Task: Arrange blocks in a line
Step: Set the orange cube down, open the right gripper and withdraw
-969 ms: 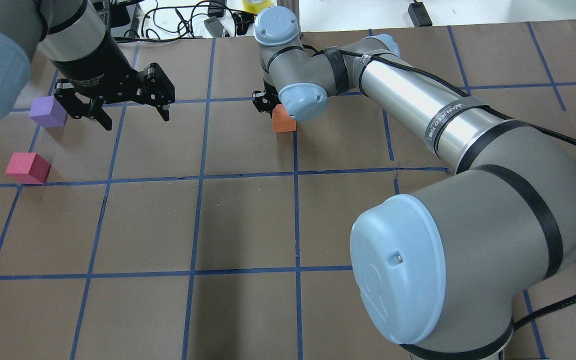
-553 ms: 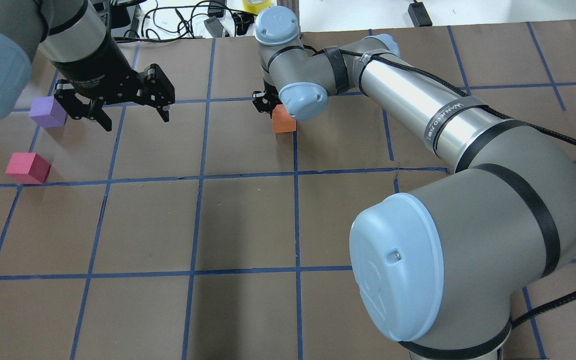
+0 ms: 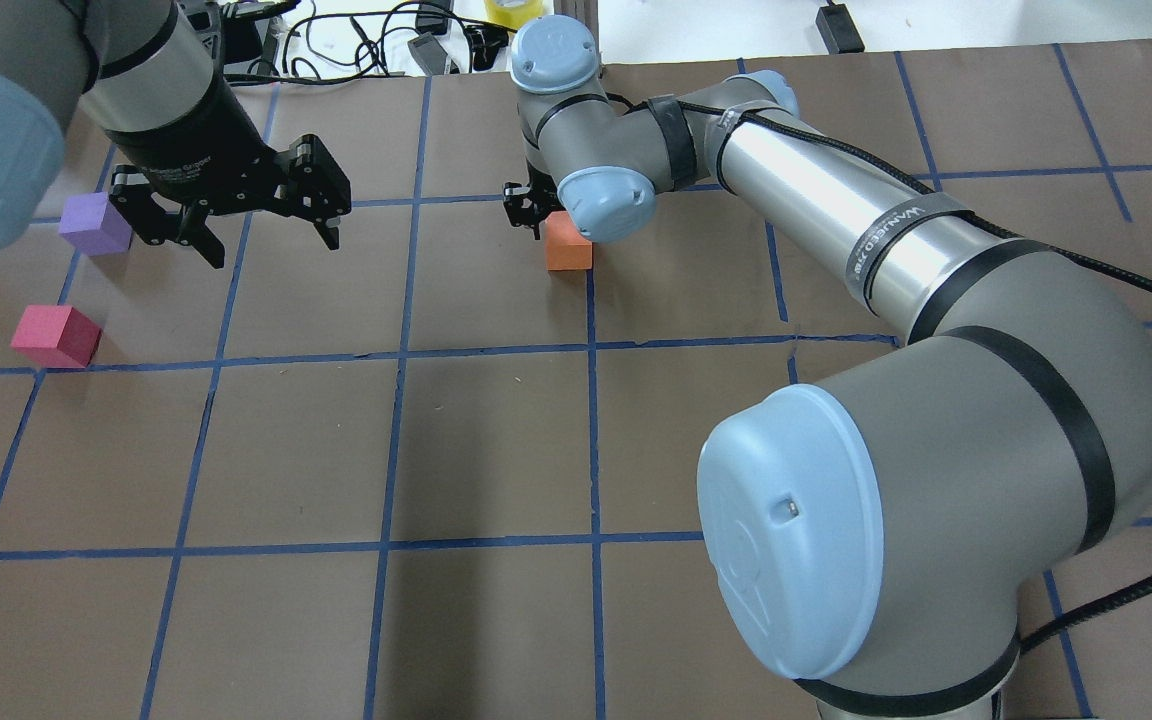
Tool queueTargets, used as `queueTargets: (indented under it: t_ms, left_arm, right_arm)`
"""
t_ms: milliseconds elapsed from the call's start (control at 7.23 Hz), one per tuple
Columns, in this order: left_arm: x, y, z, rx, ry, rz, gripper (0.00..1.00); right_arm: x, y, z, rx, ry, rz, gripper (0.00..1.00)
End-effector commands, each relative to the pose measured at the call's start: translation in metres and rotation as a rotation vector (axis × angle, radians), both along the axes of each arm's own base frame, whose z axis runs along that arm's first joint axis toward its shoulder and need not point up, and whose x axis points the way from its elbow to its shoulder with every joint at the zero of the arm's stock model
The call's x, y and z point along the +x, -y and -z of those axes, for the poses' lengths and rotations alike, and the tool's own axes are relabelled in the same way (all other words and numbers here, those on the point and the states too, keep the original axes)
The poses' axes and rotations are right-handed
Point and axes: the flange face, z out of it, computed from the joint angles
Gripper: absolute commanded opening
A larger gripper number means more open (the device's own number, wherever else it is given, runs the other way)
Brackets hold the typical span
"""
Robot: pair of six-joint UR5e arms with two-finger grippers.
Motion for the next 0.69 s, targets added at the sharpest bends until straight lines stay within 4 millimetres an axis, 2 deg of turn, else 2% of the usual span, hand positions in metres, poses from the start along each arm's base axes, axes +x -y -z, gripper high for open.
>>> queueTargets:
  t_ms: [0,138,277,415,553]
  left_arm:
    - [0.000,0.000,0.000,0.000,-0.002,-0.001,1.00]
    - [-0.001,0.001,0.002,0.005,-0.005,-0.001,1.00]
    - [0.000,0.003,0.005,0.009,-0.001,-0.001,1.00]
    - [0.000,0.004,0.009,0.022,-0.002,0.002,1.00]
    - [0.000,0.006,0.025,0.047,-0.003,-0.001,1.00]
  right_arm:
    - [-0.014,0.009,-0.018,-0.021,0.010,0.013,1.00]
    - [-0.031,0.014,-0.058,-0.023,0.051,0.029,1.00]
    - [-0.070,0.017,-0.105,0.023,0.070,0.011,1.00]
    - [-0.119,0.014,-0.148,0.041,0.044,-0.034,1.00]
    - [-0.176,-0.001,-0.181,0.109,-0.008,-0.014,1.00]
